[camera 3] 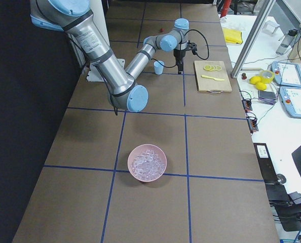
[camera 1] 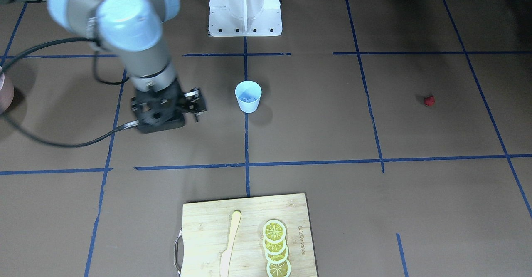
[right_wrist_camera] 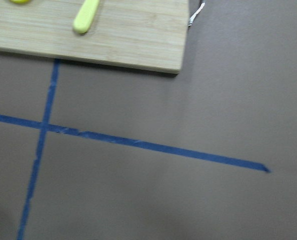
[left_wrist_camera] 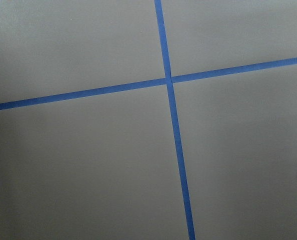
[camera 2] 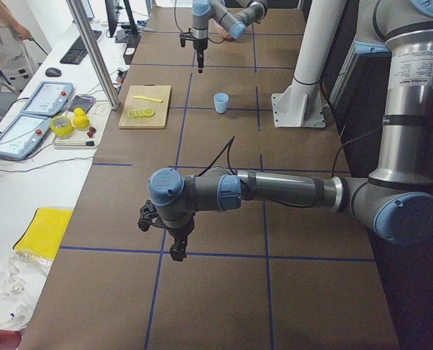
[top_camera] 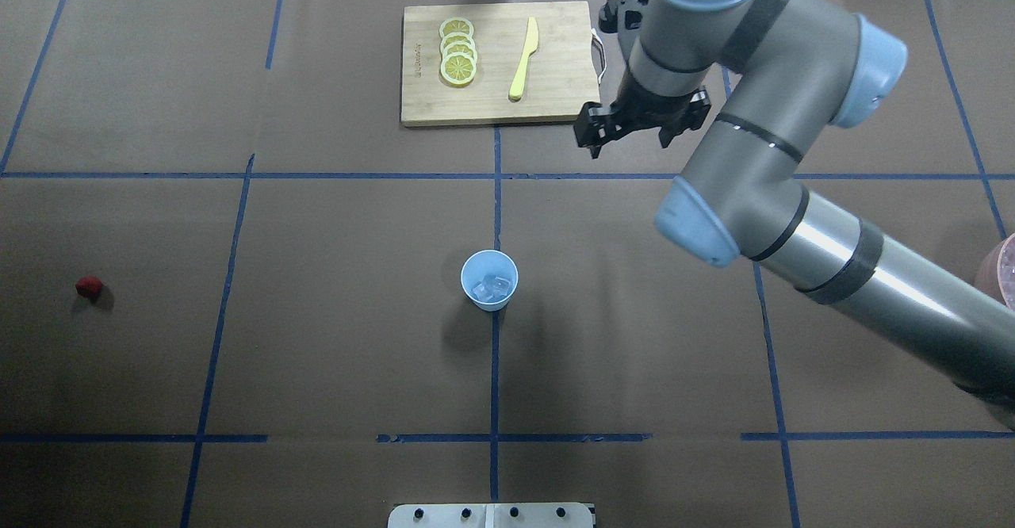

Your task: Put ice and strawberries in cup

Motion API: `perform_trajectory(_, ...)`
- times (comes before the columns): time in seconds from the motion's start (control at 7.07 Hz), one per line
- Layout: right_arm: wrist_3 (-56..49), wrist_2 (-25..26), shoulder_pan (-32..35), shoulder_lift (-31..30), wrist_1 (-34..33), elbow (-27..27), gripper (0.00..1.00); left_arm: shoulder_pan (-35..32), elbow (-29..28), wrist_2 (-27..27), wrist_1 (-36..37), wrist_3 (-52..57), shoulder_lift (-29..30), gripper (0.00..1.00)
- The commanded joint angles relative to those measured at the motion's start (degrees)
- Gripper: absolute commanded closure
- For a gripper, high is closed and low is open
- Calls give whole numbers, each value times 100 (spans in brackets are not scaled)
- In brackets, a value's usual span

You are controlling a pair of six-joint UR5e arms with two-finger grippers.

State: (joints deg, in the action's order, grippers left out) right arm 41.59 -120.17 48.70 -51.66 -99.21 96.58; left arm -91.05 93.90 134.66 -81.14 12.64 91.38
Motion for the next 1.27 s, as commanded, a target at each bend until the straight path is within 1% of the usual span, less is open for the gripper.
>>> perform_trajectory(0.0,-1218,-586,1005,-580,-19,-8,1,44,14,25,-15,1,274,0)
perform_trajectory(0.14,-1884,-935,1523,-1000,-28,-16,1,53,14,16,-198,1,380,0)
perform_trajectory(0.28,-2718,-1217,2076,-1378,-54,-51,1,122,-108,16,-800,-16,433,0)
perform_trajectory(0.42,-3561,-1332,2569,-1721,-63,-147,1,149,-66,42,-989,1,434,0)
perform_trajectory(0.57,-4292,-1360,2957,-2081,-54,-270,1,149,-65,147,-1000,19,416,0)
perform_trajectory(0.71,-5135,-1360,3404,-2642,-37,-271,1,149,-74,426,-1008,10,399,0)
perform_trajectory(0.85,-5613,-1343,3783,-3152,-2,-245,1,158,-22,438,-1017,27,381,0)
perform_trajectory(0.99,-5740,-1308,4117,-3740,25,-219,1,167,5,447,-1017,10,372,0)
perform_trajectory(1.13,-5767,-1325,4547,-4277,390,-175,1,167,5,447,-1009,-7,363,0)
